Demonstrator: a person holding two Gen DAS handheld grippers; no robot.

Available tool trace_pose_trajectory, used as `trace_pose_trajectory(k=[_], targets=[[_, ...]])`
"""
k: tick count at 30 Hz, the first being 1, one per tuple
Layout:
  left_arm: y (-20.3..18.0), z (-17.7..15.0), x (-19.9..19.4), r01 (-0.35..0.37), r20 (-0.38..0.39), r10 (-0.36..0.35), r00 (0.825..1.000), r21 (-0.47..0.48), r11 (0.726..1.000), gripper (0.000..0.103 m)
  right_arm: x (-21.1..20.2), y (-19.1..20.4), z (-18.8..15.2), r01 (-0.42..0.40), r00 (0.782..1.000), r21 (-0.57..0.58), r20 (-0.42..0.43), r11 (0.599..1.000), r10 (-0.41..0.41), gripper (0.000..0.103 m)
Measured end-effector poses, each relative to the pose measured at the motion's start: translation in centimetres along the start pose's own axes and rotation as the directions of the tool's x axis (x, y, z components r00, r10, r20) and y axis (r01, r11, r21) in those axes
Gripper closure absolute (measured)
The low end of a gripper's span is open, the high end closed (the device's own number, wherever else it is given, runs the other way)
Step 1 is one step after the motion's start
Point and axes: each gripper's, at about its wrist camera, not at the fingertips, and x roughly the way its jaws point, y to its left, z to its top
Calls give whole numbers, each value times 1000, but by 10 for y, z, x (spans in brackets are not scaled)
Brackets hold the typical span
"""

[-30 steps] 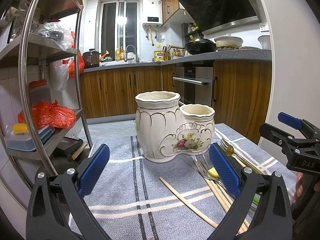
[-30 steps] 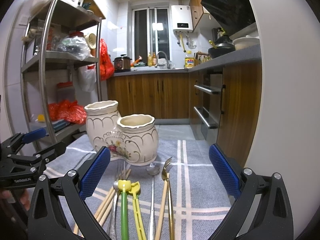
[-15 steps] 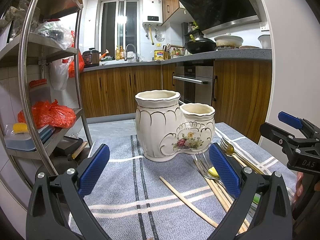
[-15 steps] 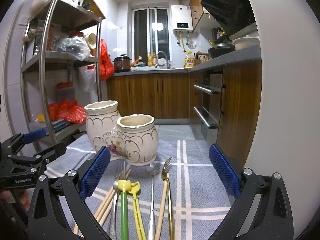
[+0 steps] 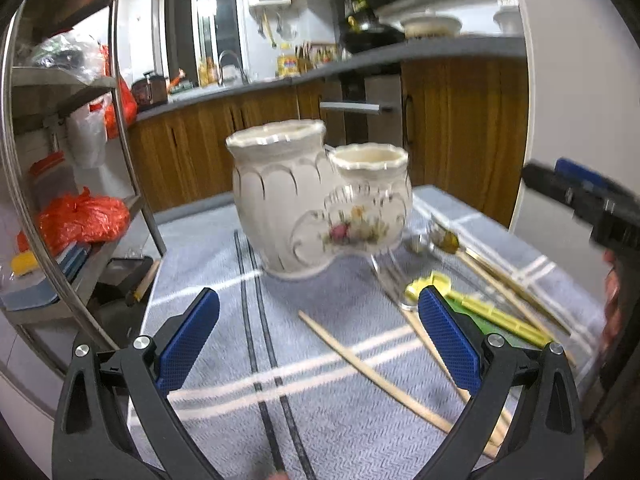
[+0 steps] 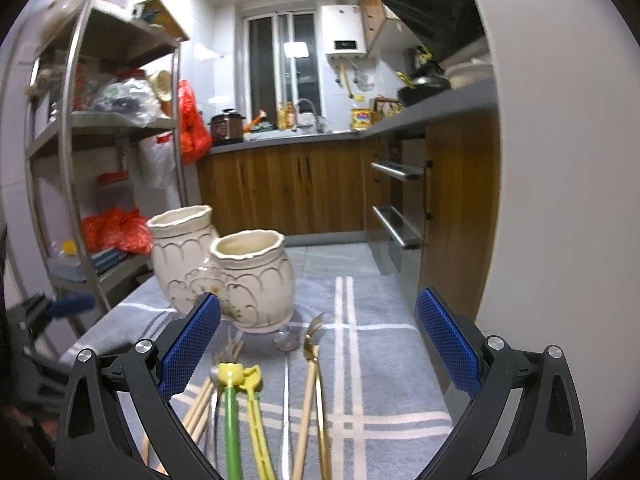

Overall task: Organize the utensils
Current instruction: 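Grasp a wooden chopstick with the left tool while the right tool grasps a gold fork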

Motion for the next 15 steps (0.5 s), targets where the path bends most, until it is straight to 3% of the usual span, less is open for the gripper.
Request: trace_pose_trajectory(k=[10,15], targets=[[-7,-13,17,53,-192,-56,980,-24,998,6,8,-7,-6,79,993,-70,-77,994,-84,5],[-19,-20,18,54,-249,-54,967,-6,999,27,25,-15,-14,79,979,-91,-178,993,-95,6]])
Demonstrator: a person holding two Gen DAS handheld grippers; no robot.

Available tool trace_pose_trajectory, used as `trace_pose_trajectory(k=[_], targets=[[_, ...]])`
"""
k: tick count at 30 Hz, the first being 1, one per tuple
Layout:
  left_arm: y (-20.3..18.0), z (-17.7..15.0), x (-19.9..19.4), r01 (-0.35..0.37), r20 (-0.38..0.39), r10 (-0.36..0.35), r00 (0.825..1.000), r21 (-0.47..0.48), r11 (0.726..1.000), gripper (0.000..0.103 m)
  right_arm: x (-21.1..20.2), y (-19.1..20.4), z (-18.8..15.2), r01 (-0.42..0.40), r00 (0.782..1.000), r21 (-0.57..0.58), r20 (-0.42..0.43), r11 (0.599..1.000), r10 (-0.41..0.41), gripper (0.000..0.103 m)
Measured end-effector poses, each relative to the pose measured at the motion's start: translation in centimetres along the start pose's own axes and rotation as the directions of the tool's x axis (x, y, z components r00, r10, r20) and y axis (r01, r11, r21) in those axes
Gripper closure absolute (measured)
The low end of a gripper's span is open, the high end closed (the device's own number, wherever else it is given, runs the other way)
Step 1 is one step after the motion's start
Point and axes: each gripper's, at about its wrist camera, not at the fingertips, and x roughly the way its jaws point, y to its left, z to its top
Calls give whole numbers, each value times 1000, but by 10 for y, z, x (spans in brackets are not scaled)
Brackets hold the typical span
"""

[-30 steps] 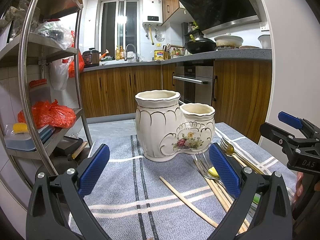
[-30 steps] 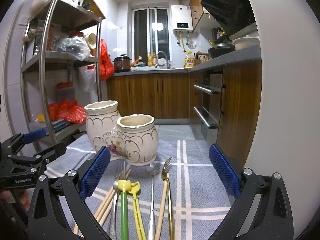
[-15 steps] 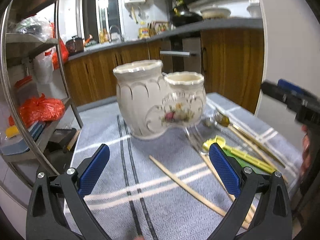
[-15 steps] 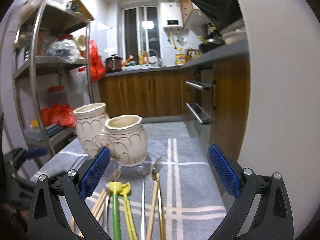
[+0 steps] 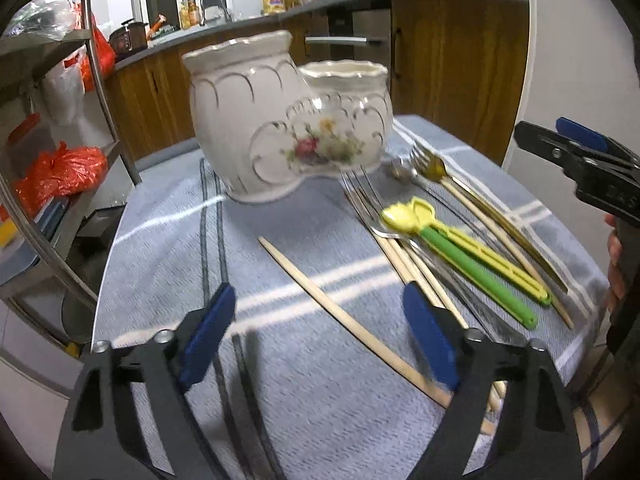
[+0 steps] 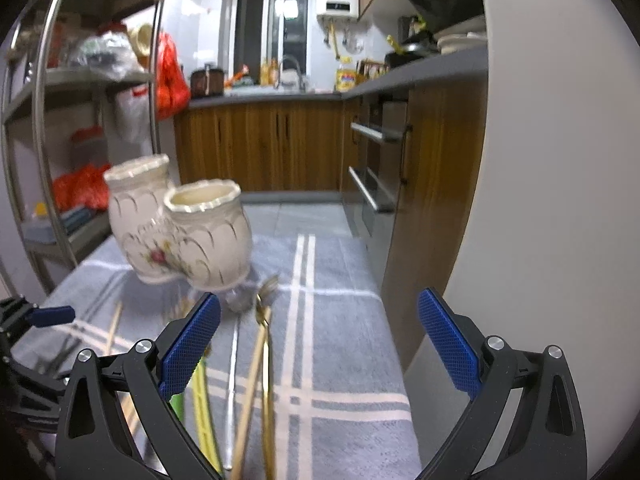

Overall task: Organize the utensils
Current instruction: 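Grasp a wooden chopstick with the left tool while the right tool grasps a gold fork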

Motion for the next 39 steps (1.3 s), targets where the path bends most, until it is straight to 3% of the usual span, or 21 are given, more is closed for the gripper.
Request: trace_pose_trajectory(k=[3,8,12,19,22,24,30,37,38,39], targets=[[-3,-5,6,15,-44,-15,999,-7,1000,45,14,1,-1,-30,998,-8,-57,1000,30,11],[2,0,6,31,-62,-32,998,-20,999,64,39,15,8,-78,987,-51,-143,996,70,44],[5,6,10,41,-82,-41,996,0,999,83,62,26,12,-164,961,-43,-232,986,149,60],[8,13,15,54,-109,-49,993,41,998,88,92,43,16,-181,933,-75,-327,981,147,72],[11,15,16,71,-120,-64,991,56,996,89,100,45,15,-188,921,-65,-359,980,153,85],[12,18,17,83,-128,-74,989,68,994,92,99,43,16,-196,922,-52,-351,979,166,95],[20,22,20,97,-141,-84,986,87,991,103,85,39,17,-201,936,-36,-301,979,181,97],[27,22,22,93,-148,-91,985,8,996,99,50,32,21,-211,956,-15,-212,977,203,98],[27,21,22,99,-146,-99,984,-10,995,90,47,31,23,-212,958,-15,-199,977,205,98],[27,20,24,101,-158,-104,982,-28,994,68,42,30,25,-210,962,-14,-182,978,204,98]])
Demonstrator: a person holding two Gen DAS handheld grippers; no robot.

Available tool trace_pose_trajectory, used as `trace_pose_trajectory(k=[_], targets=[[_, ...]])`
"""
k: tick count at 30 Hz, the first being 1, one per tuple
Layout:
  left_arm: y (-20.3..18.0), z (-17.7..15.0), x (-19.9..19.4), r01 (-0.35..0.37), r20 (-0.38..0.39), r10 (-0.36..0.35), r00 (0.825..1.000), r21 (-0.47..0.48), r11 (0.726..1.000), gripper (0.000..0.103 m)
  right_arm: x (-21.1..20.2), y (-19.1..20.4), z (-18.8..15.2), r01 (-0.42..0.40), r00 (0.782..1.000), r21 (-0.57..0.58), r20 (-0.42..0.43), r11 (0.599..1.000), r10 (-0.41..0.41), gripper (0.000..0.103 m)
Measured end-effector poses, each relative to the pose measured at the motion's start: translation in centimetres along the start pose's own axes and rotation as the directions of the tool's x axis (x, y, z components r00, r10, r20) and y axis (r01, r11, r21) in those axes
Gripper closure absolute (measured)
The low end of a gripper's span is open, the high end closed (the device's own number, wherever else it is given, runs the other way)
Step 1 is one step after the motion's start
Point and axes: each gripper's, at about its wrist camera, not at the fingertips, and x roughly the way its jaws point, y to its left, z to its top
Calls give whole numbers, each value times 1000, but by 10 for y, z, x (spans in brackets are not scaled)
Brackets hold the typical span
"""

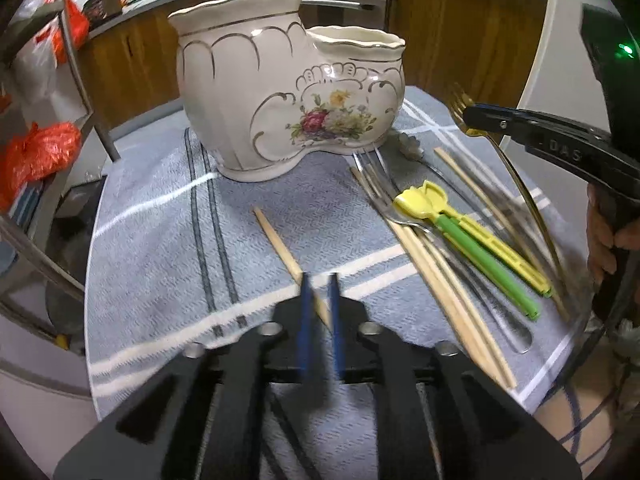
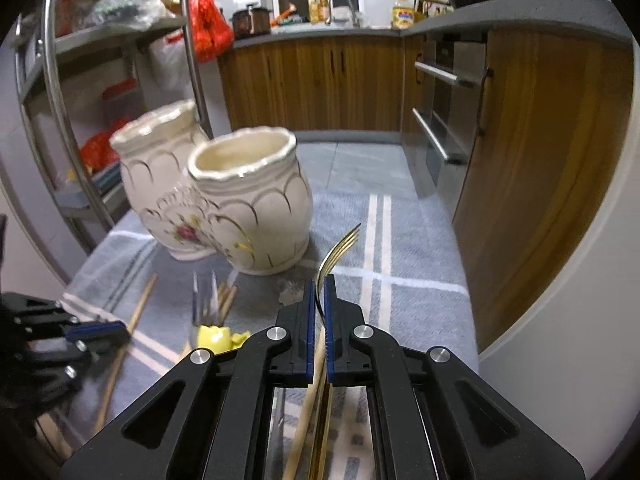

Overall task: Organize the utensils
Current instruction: 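Grasp a wooden chopstick with the left tool while the right tool grasps a gold fork, then lower the chopstick into the tall holder cup while the right tool drops the fork into the small cup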

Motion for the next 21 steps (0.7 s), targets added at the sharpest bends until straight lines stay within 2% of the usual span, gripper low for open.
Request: trace_pose_trajectory(k=[2,4,5,7,8,16,21], targets=[[-1,-2,0,24,3,-24,1000,-24,999,54,-8,-2,3,0,1000,3,31,1000,0,98],[-9,-2,0,-17,9,17,1000,-2,1000,54,-13,-5,8,2,998,2,67,1000,-2,98],[-12,-2,1,-35,13,35,999,9,999,55,-16,-5,7,2,997,1,79,1000,-2,98],[-13,-1,0,-45,25,45,999,14,999,77,-24,-5,8,-4,993,-2,116,1000,4,99],[-12,1,0,-55,24,55,998,9,998,93,-30,-5,8,-7,990,-7,140,1000,7,99],[1,-2,1,-38,25,38,999,14,999,98,-63,-7,14,-24,965,-18,260,1000,28,99],[3,-7,-11,-2,95,-2,995,43,999,98,-77,0,17,-28,946,-27,322,999,35,99]])
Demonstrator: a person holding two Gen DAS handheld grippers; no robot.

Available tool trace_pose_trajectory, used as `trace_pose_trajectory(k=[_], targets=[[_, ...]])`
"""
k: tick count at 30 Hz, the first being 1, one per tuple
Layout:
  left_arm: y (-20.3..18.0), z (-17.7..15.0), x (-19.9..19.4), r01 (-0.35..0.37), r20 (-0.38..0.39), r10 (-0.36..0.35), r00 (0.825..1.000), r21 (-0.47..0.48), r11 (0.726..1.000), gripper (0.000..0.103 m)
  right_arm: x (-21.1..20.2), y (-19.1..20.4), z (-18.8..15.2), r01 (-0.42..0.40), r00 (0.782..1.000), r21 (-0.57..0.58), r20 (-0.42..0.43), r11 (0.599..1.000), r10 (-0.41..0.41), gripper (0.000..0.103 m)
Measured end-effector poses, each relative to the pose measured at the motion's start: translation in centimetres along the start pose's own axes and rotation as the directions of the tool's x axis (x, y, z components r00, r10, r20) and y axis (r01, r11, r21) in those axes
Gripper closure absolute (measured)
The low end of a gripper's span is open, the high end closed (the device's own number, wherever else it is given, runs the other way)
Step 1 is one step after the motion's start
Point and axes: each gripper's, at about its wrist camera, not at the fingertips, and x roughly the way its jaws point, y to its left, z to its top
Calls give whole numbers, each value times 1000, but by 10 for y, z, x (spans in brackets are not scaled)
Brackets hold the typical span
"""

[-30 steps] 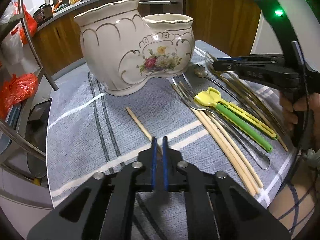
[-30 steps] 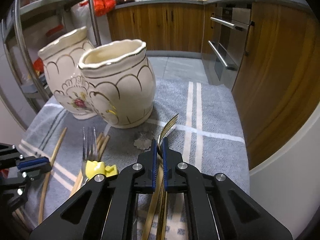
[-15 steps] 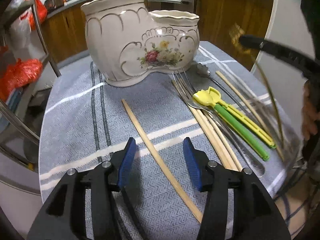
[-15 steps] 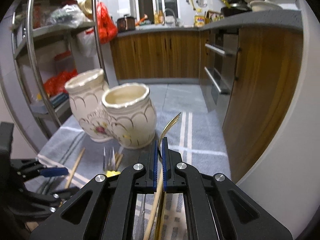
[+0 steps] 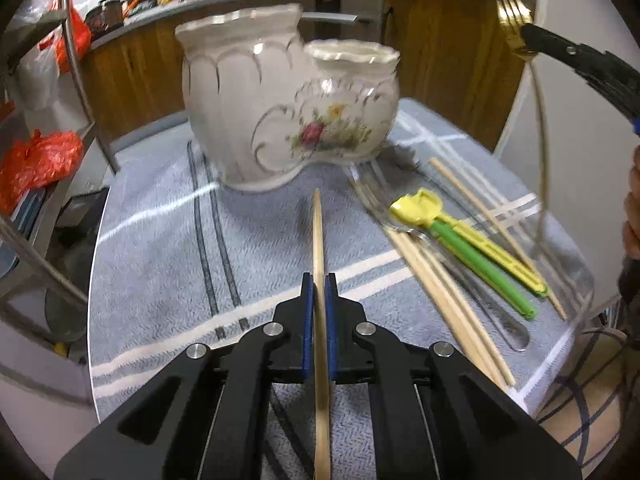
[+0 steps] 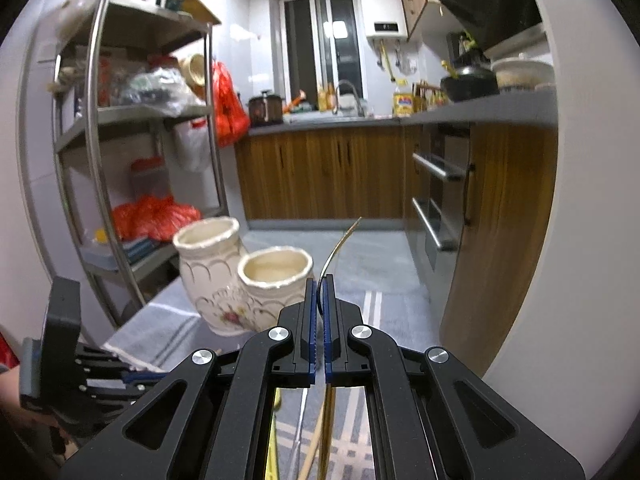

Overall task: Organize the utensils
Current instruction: 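Lower the chopstick into the tall holder cup while the right tool drops the fork into the small cup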

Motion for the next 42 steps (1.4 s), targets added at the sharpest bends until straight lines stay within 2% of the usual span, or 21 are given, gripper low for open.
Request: trace_pose_trajectory(k=[4,7,12,19,26,29,33,38,42], targets=[[5,-1,-14,36,89,-37,995,13,999,98,-7,8,6,-8,999,-19,48,1000,9,100],[9,-1,-28,38,176,-43,983,30,999,98,-9,13,10,-8,997,-26,72,1000,10,100],[17,6,-54,15,324,-28,946,44,999,98,-3,23,22,-6,996,-35,94,999,10,100],[29,23,-78,30,464,-49,885,50,998,98,6,29,48,-42,992,-14,118,999,44,100],[39,62,-93,32,550,-63,833,65,997,98,16,30,79,-71,979,34,194,997,63,100],[45,90,-98,45,604,-72,794,61,997,98,20,26,89,-84,970,61,232,995,68,100],[55,127,-94,95,649,-91,755,30,995,98,28,14,95,-89,955,101,290,991,56,100],[61,164,-70,92,684,-56,728,-17,996,98,45,2,90,-83,951,132,306,988,39,100],[59,179,-46,49,686,-2,727,-49,998,98,63,-2,83,-96,959,144,278,985,53,100]])
